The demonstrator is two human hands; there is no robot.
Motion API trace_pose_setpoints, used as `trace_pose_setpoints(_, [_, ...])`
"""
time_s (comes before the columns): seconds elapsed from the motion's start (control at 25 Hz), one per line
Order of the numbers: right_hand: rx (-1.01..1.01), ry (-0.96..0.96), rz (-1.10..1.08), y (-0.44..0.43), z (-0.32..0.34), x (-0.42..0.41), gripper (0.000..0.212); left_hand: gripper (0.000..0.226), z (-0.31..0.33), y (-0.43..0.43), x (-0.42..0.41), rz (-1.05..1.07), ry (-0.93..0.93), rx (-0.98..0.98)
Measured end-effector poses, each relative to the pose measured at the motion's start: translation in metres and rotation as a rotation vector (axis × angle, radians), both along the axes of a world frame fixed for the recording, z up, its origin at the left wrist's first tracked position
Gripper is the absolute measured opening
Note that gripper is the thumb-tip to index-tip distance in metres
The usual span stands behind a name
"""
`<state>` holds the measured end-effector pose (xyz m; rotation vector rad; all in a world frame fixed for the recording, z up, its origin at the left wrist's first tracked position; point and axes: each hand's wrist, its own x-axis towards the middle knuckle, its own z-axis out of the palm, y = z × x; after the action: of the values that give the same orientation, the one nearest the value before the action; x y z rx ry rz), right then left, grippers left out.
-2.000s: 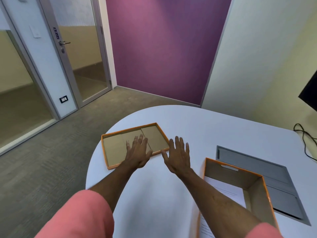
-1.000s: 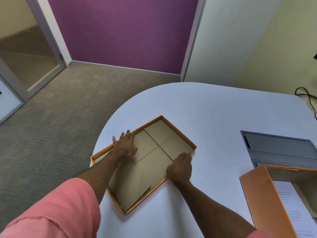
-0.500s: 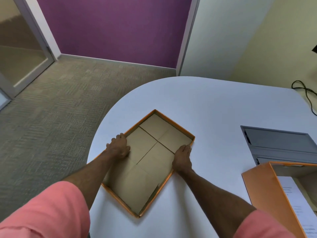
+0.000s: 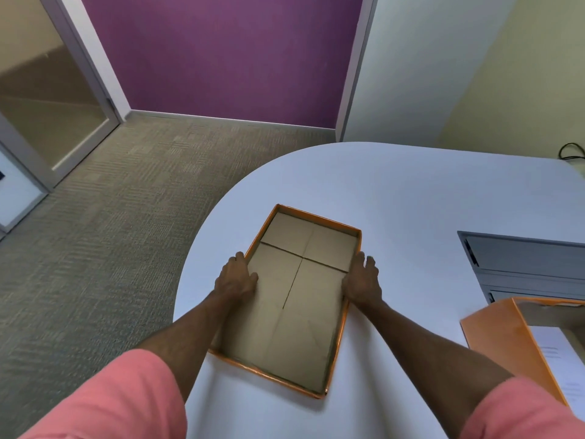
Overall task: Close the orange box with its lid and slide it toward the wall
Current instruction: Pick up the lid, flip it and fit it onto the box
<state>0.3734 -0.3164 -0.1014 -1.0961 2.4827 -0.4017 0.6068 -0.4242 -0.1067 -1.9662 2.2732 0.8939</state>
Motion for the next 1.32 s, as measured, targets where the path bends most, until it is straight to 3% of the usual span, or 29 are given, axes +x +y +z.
trace_pose_setpoints(0.12, [0.072, -0.08, -0.118, 0.018, -0.013, 0.013, 0.058, 0.061, 0.002, -0.002, -0.013, 0.015, 0.032, 0.061])
trace_pose_setpoints(0.28, [0.141, -0.178, -0.128, 0.022, -0.017, 0.023, 0.042, 0.051, 0.002, 0.002, -0.019, 0.143, 0.098, 0.033])
trace_pose_setpoints(0.52, [-0.002, -0.144, -0.123, 0.024, -0.005, 0.013, 0.037, 0.032, 0.016, 0.011, -0.024, 0.353, 0.164, -0.053])
trace_pose_setpoints(0.8, [-0.269, -0.271, -0.126, 0.029, 0.059, -0.044, 0.042, 0.04, 0.068, 0.02, -0.035, 0.336, 0.403, -0.157])
trace_pose_setpoints(1.04, [-0.449, -0.317, -0.156, 0.078, 0.129, -0.115, 0.028, 0.036, 0.134, 0.064, -0.091, 0.246, 0.567, -0.179])
trace_pose_setpoints(1.32, [-0.471, -0.38, -0.158, 0.162, 0.184, -0.216, 0.039, 0.038, 0.186, 0.135, -0.184, 0.155, 0.649, -0.169])
